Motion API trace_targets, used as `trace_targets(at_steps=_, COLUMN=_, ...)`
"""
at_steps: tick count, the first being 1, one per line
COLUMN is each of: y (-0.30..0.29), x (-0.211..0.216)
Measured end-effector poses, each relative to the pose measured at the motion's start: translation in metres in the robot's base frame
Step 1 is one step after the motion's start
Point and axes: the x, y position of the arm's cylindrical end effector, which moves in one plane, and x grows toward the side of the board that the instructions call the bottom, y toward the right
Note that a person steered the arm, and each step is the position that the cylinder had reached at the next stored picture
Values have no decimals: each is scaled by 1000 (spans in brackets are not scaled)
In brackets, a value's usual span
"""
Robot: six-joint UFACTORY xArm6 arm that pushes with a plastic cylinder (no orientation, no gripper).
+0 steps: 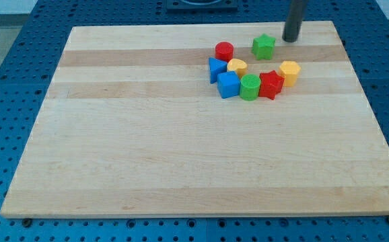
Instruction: Push the green star into the blue cube
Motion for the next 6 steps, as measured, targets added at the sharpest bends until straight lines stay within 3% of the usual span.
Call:
trace_targets(at_steps=3, y=-98, x=20)
trace_targets(at_steps=6, y=-114, x=86)
